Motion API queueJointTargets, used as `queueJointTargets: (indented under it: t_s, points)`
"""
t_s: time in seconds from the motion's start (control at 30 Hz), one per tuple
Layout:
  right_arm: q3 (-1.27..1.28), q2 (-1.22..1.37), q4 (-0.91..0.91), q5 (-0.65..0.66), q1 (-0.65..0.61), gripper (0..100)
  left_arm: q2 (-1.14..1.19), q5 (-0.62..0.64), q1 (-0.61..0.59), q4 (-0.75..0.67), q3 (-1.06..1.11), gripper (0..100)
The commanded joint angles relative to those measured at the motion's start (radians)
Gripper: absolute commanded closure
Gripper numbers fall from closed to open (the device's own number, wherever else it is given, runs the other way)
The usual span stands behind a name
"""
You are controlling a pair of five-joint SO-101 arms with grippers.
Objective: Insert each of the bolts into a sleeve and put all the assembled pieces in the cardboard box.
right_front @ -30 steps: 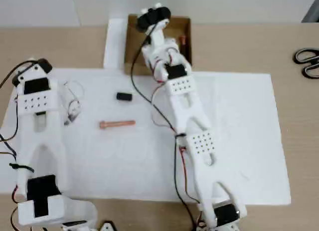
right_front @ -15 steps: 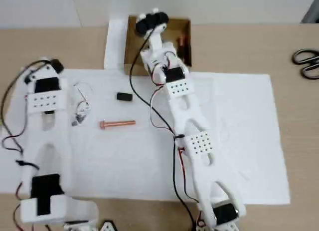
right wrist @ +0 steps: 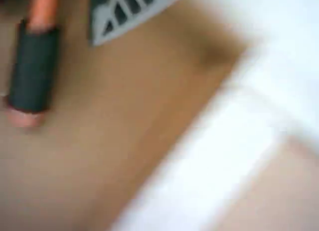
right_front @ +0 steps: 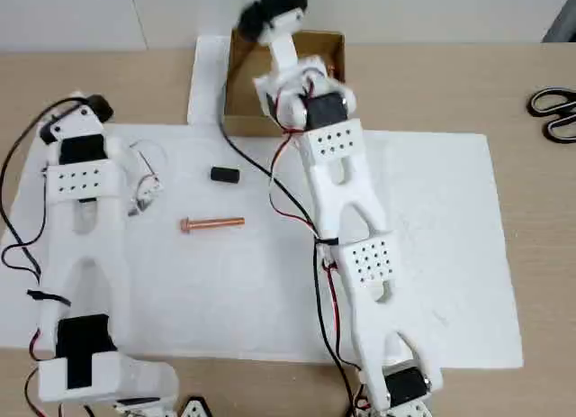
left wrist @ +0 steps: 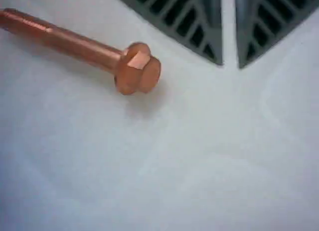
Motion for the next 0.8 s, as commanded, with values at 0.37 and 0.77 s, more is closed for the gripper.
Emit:
queueJointTargets:
  t_s: [0.37, 0.77]
  points:
    - [0.631, -0.455, 0.278, 0.583, -0.11, 73.0, -0.003, -0.138, -0.473, 0.071, -0.091, 99]
    - [0.646, -0.321, 0.036, 1.01, -0.202, 73.3, -0.009, -0.245, -0.603, 0.227, -0.09, 99]
